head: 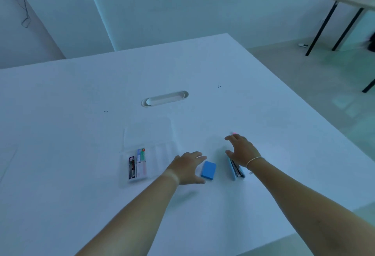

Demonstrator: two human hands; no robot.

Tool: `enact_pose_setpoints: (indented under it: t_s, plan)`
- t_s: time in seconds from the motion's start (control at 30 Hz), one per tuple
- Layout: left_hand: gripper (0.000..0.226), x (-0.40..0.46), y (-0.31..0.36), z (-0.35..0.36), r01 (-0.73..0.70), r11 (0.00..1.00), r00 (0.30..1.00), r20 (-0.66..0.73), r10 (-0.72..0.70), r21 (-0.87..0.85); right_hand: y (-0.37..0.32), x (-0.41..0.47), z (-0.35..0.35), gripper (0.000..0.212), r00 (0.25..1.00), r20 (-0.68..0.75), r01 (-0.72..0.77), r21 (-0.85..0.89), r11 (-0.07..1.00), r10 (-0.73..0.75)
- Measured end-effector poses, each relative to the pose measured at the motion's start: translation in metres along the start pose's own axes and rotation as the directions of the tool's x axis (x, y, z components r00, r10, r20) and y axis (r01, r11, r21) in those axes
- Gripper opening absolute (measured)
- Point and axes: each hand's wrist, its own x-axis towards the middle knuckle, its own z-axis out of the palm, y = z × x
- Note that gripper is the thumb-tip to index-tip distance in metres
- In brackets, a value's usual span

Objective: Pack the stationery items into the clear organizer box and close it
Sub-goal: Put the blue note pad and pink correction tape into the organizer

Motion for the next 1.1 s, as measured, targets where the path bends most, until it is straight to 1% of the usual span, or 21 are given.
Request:
enact_pose_setpoints:
  t_s: [0.07,0.13,0.33,0.47,0.63,0.73,0.87,1.1]
  plan:
    - [0.075,0.007,0.008,0.002,-0.022,0.993,0.998,-0.059,0.029,0.116,0.010,0.000,-0.002,0.049,1.000,-0.003,-0.019,-0.001,1.000,0.019]
    - [0.073,0.014,0.014,0.003,-0.037,0.988,0.996,-0.080,0.049,0.153,0.019,0.002,-0.004,0.049,1.000,-0.001,-0.028,-0.002,1.000,0.028]
    - [0.072,0.026,0.026,0.008,-0.037,0.995,0.999,0.002,0.037,0.095,0.031,0.011,-0.002,0.048,0.999,0.028,-0.026,-0.005,1.000,0.026]
    - [0.068,0.030,0.028,0.010,-0.029,0.998,0.998,0.052,0.026,0.059,0.033,0.019,0.003,0.041,0.996,0.053,-0.068,-0.001,0.998,0.068]
    - [0.060,0.029,0.025,0.014,0.005,1.000,0.998,0.070,-0.004,-0.006,0.032,0.023,0.011,0.024,0.987,-0.048,-0.148,0.064,0.987,0.151]
    - [0.058,0.026,0.020,0.013,0.024,0.998,0.998,0.052,-0.021,-0.056,0.029,0.025,0.013,0.021,0.980,-0.074,-0.181,0.068,0.981,0.186]
    - [0.062,0.023,0.011,0.005,0.043,0.989,0.999,-0.014,-0.046,-0.139,0.024,0.030,0.010,0.023,0.971,-0.078,-0.217,0.090,0.972,0.224]
    - [0.065,0.003,-0.019,-0.018,0.089,0.961,0.983,-0.134,-0.128,-0.262,-0.031,0.047,-0.002,0.023,0.984,-0.114,-0.118,0.155,0.981,0.137]
